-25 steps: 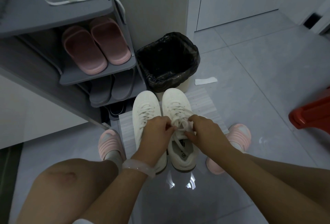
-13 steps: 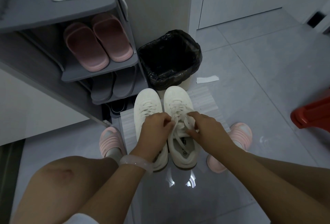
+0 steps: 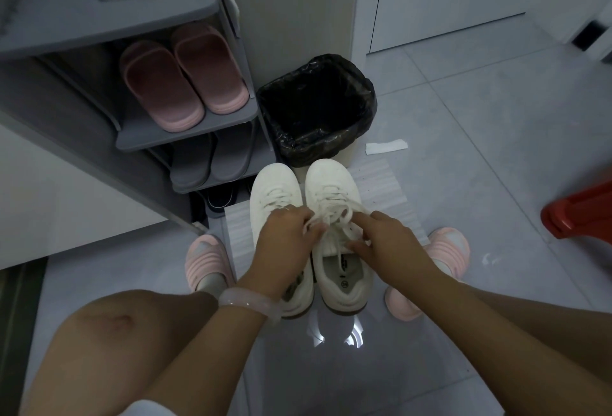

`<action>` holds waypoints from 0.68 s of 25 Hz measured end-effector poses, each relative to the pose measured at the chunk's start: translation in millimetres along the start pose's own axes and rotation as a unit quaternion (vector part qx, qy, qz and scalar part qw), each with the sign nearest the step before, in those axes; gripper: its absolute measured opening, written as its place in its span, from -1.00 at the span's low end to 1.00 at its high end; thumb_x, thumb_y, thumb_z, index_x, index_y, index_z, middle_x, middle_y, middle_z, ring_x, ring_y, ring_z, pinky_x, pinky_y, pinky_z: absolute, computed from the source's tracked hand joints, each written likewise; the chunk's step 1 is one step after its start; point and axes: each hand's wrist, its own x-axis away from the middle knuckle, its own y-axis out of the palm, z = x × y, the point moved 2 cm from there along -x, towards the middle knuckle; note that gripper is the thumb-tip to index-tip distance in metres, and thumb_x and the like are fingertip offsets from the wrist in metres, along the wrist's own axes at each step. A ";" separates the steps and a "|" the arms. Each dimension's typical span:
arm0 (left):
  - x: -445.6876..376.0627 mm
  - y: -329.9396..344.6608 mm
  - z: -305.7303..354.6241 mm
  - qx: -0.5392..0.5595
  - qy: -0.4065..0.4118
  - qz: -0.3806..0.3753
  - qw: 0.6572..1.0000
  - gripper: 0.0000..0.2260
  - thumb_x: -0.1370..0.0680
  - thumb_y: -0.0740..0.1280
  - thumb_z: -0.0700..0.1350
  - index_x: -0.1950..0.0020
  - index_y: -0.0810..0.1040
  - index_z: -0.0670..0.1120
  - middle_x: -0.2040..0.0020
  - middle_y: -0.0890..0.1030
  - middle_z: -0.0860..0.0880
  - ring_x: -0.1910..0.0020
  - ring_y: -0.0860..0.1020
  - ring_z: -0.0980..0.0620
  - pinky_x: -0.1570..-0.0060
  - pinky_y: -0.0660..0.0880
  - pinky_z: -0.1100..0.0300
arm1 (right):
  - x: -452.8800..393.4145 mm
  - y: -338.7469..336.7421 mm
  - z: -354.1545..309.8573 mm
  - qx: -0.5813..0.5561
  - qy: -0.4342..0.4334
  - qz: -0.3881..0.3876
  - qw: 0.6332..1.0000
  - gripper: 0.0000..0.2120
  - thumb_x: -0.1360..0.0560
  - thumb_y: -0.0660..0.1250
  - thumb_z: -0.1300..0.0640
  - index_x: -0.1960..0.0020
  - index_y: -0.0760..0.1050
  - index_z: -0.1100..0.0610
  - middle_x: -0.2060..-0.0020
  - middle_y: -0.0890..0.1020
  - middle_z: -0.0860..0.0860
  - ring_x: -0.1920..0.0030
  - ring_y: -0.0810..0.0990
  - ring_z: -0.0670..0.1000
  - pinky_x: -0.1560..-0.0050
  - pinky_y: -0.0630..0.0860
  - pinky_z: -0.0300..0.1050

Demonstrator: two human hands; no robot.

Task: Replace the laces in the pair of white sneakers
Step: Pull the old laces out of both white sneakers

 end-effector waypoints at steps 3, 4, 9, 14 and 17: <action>-0.3 7.1 -3.6 -0.024 0.023 0.000 0.999 -0.83 -0.53 0.29 -0.11 0.16 0.52 -0.21 0.17 0.56 -0.14 0.15 0.45 -0.02 0.18 0.29 0.19 | -1.2 0.4 0.7 0.004 -0.003 0.002 1.000 -0.60 -0.53 0.24 0.02 -0.36 0.33 -0.01 -0.02 0.49 0.07 -0.02 0.49 0.06 0.12 0.33 -0.18; -1.4 6.4 -1.8 -0.038 0.031 -0.002 0.999 -0.84 -0.54 0.27 -0.13 0.15 0.50 -0.22 0.15 0.56 -0.16 0.13 0.45 -0.04 0.20 0.25 0.20 | -1.3 0.3 0.7 0.003 -0.004 0.002 1.000 -0.60 -0.54 0.23 0.02 -0.36 0.33 -0.01 -0.03 0.49 0.07 -0.02 0.49 0.06 0.11 0.35 -0.17; -6.0 -21.3 3.4 -0.056 0.014 0.122 0.991 -0.86 -0.57 0.18 -0.25 0.04 0.49 -0.29 0.07 0.53 -0.25 0.05 0.46 -0.20 0.09 0.35 0.02 | 1.7 -0.9 -0.3 -0.008 0.000 0.008 1.000 -0.56 -0.56 0.21 0.02 -0.42 0.26 -0.05 -0.07 0.48 0.07 -0.06 0.49 0.05 0.07 0.36 -0.17; -6.3 -22.9 -2.9 -0.023 0.009 0.065 0.998 -0.86 -0.57 0.20 -0.16 0.06 0.48 -0.20 0.14 0.49 -0.09 0.11 0.46 -0.07 0.15 0.27 0.15 | 1.1 -0.6 -1.0 -0.006 0.009 -0.001 1.000 -0.54 -0.56 0.20 0.01 -0.43 0.23 -0.06 -0.09 0.47 0.07 -0.08 0.49 0.06 0.06 0.34 -0.18; 1.0 2.3 -0.6 -0.104 0.065 -0.019 0.992 -0.85 -0.56 0.23 -0.10 0.11 0.48 -0.16 0.16 0.55 -0.10 0.10 0.50 -0.08 0.14 0.27 0.13 | 1.2 0.8 -1.9 0.003 0.008 -0.004 1.000 -0.57 -0.55 0.20 0.02 -0.41 0.26 -0.04 -0.06 0.47 0.07 -0.06 0.49 0.06 0.09 0.34 -0.18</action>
